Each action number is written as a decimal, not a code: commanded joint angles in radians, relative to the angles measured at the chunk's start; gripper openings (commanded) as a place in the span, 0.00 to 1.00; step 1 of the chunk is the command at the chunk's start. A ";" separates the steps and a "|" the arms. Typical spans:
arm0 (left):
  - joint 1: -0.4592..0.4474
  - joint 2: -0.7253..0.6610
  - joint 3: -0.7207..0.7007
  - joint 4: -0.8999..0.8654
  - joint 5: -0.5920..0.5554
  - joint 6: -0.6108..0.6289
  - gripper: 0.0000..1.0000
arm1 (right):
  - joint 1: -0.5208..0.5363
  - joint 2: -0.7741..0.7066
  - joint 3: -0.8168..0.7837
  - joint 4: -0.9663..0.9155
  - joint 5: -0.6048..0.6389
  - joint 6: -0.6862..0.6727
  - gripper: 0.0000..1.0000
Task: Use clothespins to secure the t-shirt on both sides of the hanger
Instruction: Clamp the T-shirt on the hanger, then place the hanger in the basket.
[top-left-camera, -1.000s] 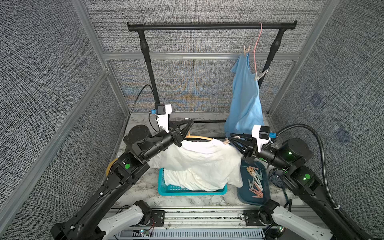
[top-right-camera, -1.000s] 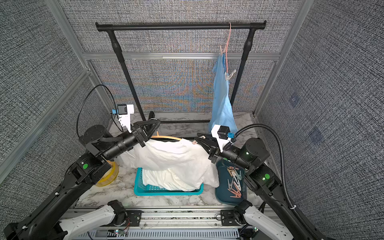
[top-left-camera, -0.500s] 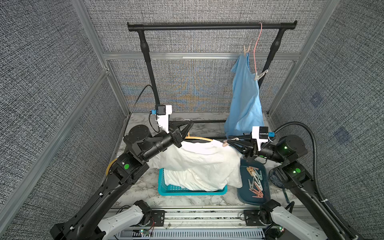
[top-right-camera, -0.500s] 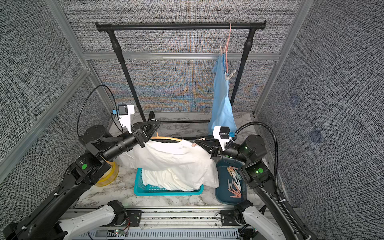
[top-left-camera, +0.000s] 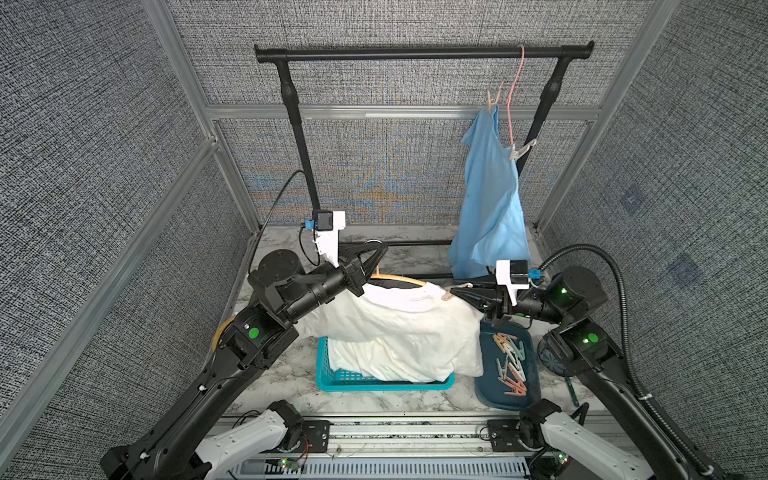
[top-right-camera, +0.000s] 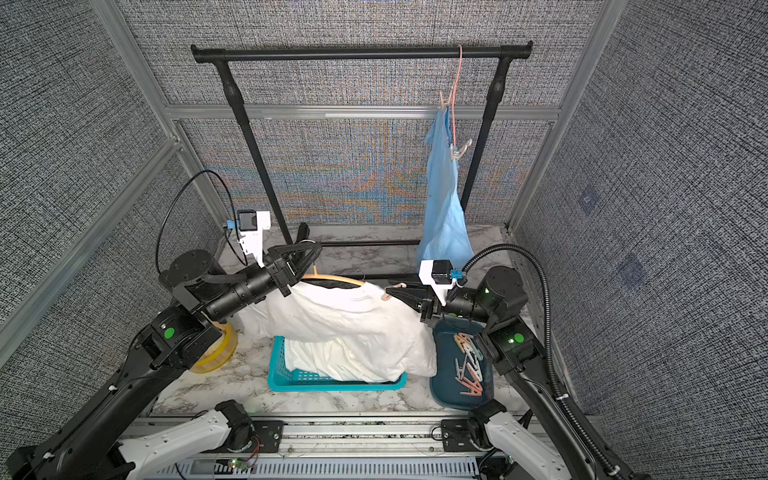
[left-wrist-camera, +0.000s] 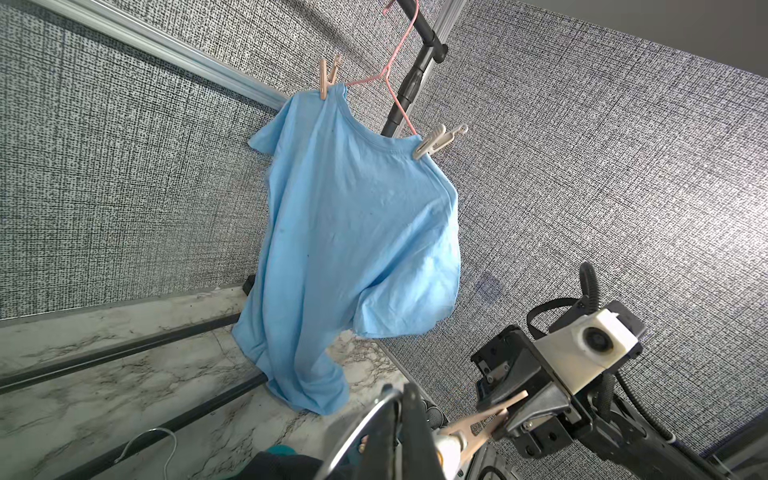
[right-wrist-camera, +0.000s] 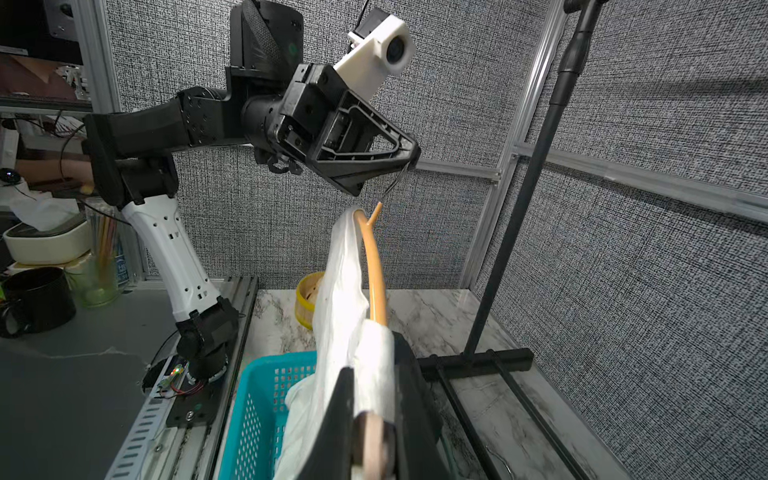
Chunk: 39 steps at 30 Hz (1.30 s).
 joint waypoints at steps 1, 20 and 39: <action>0.000 0.000 -0.003 0.088 0.020 -0.023 0.00 | 0.010 0.008 0.005 -0.056 0.020 -0.067 0.00; 0.001 -0.028 -0.050 0.045 -0.028 -0.026 0.00 | 0.067 -0.051 -0.041 -0.069 0.202 -0.104 0.38; 0.000 0.060 -0.142 0.067 -0.072 0.007 0.00 | 0.090 -0.255 0.113 -0.577 0.852 0.333 0.80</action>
